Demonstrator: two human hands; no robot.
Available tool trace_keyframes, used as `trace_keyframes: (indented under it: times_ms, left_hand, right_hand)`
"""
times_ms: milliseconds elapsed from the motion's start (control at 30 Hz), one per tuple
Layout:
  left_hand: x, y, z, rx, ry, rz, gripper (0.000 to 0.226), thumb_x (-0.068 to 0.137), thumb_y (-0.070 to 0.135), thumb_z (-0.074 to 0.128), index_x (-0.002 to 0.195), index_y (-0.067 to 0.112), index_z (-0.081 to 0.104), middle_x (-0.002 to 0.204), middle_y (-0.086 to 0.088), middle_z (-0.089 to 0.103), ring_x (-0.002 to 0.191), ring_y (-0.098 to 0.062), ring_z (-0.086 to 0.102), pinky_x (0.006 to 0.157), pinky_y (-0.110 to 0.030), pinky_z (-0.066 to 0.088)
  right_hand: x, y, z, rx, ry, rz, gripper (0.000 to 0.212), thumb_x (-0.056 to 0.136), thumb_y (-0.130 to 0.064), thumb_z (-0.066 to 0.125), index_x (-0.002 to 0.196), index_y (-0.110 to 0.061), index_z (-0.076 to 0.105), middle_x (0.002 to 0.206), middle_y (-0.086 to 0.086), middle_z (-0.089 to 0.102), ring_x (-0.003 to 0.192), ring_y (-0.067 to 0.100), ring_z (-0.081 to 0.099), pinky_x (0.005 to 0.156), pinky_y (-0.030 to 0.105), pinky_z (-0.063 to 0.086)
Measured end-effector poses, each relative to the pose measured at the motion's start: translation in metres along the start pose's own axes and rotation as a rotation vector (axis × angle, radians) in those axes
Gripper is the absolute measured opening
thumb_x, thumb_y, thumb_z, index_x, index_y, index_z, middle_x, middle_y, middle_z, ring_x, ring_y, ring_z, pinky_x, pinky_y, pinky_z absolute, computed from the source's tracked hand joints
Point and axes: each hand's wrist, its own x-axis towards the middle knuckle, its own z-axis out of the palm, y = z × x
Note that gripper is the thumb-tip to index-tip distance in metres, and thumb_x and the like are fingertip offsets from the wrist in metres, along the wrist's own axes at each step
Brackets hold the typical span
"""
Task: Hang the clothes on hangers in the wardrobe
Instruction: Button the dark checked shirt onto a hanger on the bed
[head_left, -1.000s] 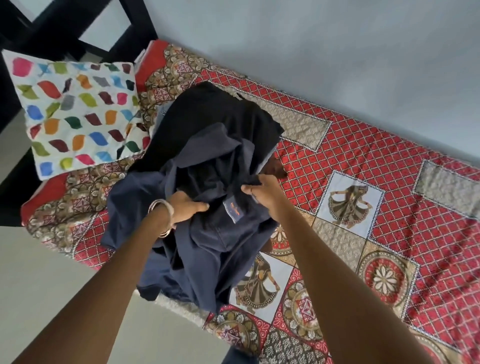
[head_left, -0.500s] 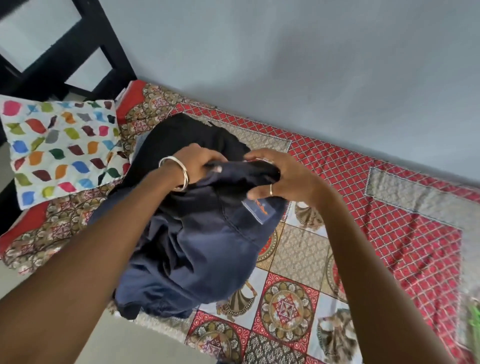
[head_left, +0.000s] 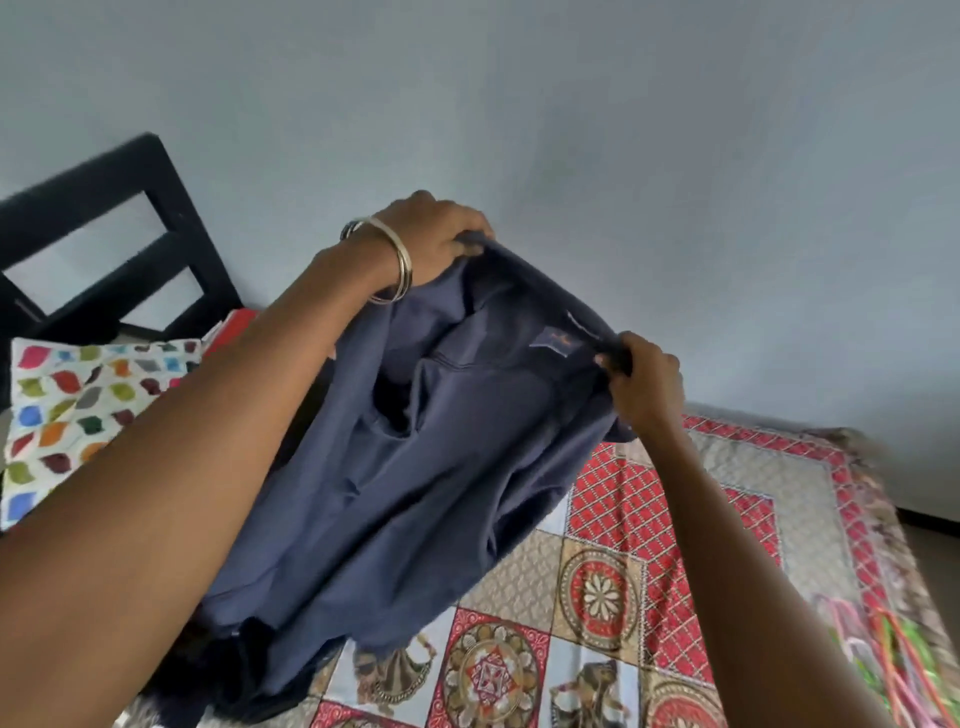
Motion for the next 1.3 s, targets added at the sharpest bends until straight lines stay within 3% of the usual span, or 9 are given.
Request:
trace_keyframes:
  times_ms: [300, 633, 733, 833, 900, 1000, 1100, 1167, 1300]
  left_hand:
    - [-0.018, 0.124, -0.06, 0.105, 0.566, -0.098, 0.029, 0.101, 0.033, 0.033, 0.119, 0.024, 0.053, 0.102, -0.021, 0.061, 0.095, -0.045, 0.056, 0.071, -0.042, 0.043]
    - [-0.053, 0.205, -0.05, -0.064, 0.712, -0.314, 0.031, 0.102, 0.032, 0.034, 0.12, 0.017, 0.055, 0.115, -0.021, 0.047, 0.093, -0.043, 0.055, 0.07, -0.042, 0.04]
    - [-0.049, 0.215, -0.044, -0.219, 0.617, -0.357, 0.032, 0.101, 0.025, 0.037, 0.115, 0.006, 0.058, 0.114, -0.024, 0.057, 0.102, -0.043, 0.055, 0.077, -0.042, 0.041]
    - [-0.06, 0.211, -0.048, -0.175, -0.059, -0.232, 0.023, 0.094, 0.016, 0.05, 0.088, 0.001, 0.066, 0.088, -0.02, 0.066, 0.083, -0.036, 0.06, 0.067, -0.035, 0.043]
    - [-0.07, 0.206, -0.059, -0.232, -0.29, -0.141, 0.024, 0.093, 0.013, 0.054, 0.07, 0.008, 0.06, 0.064, -0.005, 0.056, 0.06, -0.022, 0.05, 0.054, -0.027, 0.04]
    - [-0.066, 0.201, -0.058, -0.644, 0.151, -0.048, 0.016, 0.097, 0.014, 0.051, 0.092, 0.007, 0.065, 0.071, 0.0, 0.059, 0.064, -0.014, 0.052, 0.052, -0.022, 0.044]
    - [-0.054, 0.205, -0.028, -0.588, 0.469, -0.212, 0.02, 0.097, 0.021, 0.049, 0.102, 0.012, 0.066, 0.099, -0.015, 0.068, 0.085, -0.028, 0.063, 0.073, -0.032, 0.051]
    - [-0.057, 0.213, -0.007, -0.31, 0.096, -0.227, 0.021, 0.095, 0.022, 0.048, 0.084, 0.01, 0.062, 0.098, -0.02, 0.066, 0.089, -0.032, 0.061, 0.076, -0.033, 0.047]
    - [-0.065, 0.222, -0.001, -0.723, 0.323, -0.096, 0.022, 0.093, 0.02, 0.052, 0.094, 0.005, 0.068, 0.097, -0.019, 0.068, 0.091, -0.026, 0.06, 0.083, -0.036, 0.045]
  right_hand:
    - [-0.029, 0.019, -0.177, -0.007, 0.345, -0.145, 0.046, 0.078, -0.057, 0.069, 0.099, -0.016, 0.067, 0.111, 0.003, 0.058, 0.094, 0.026, 0.058, 0.07, 0.03, 0.037]
    - [-0.064, 0.027, -0.274, -0.268, 0.6, 0.039, 0.022, 0.094, -0.026, 0.053, 0.104, -0.007, 0.055, 0.103, 0.016, 0.06, 0.092, 0.04, 0.06, 0.067, 0.036, 0.034]
    - [-0.066, 0.029, -0.283, -0.186, 0.304, 0.07, 0.034, 0.092, -0.039, 0.057, 0.107, -0.009, 0.053, 0.105, 0.017, 0.061, 0.098, 0.04, 0.059, 0.073, 0.039, 0.04]
    - [-0.065, 0.04, -0.306, -0.289, -0.263, -0.024, 0.026, 0.085, -0.035, 0.069, 0.079, -0.012, 0.06, 0.087, 0.009, 0.063, 0.09, 0.032, 0.06, 0.069, 0.031, 0.041]
    - [-0.069, 0.048, -0.327, -0.184, -0.094, -0.102, 0.019, 0.084, -0.025, 0.07, 0.073, -0.013, 0.062, 0.078, 0.006, 0.063, 0.086, 0.028, 0.059, 0.069, 0.029, 0.039]
    - [-0.084, 0.05, -0.324, 0.181, 0.494, -0.124, 0.013, 0.087, -0.011, 0.063, 0.098, -0.013, 0.068, 0.088, 0.007, 0.069, 0.09, 0.029, 0.063, 0.072, 0.026, 0.04]
    - [-0.087, 0.051, -0.295, -0.077, 0.23, -0.049, 0.029, 0.091, -0.018, 0.052, 0.119, -0.016, 0.058, 0.11, 0.02, 0.064, 0.101, 0.04, 0.06, 0.079, 0.038, 0.045]
    - [-0.091, 0.052, -0.289, -0.13, 0.116, 0.008, 0.029, 0.089, -0.018, 0.051, 0.116, -0.015, 0.06, 0.114, 0.019, 0.061, 0.104, 0.04, 0.058, 0.08, 0.037, 0.045]
    - [-0.103, 0.055, -0.285, 0.251, 0.577, 0.02, 0.033, 0.085, -0.003, 0.047, 0.112, -0.015, 0.062, 0.1, 0.018, 0.069, 0.093, 0.039, 0.061, 0.072, 0.033, 0.041]
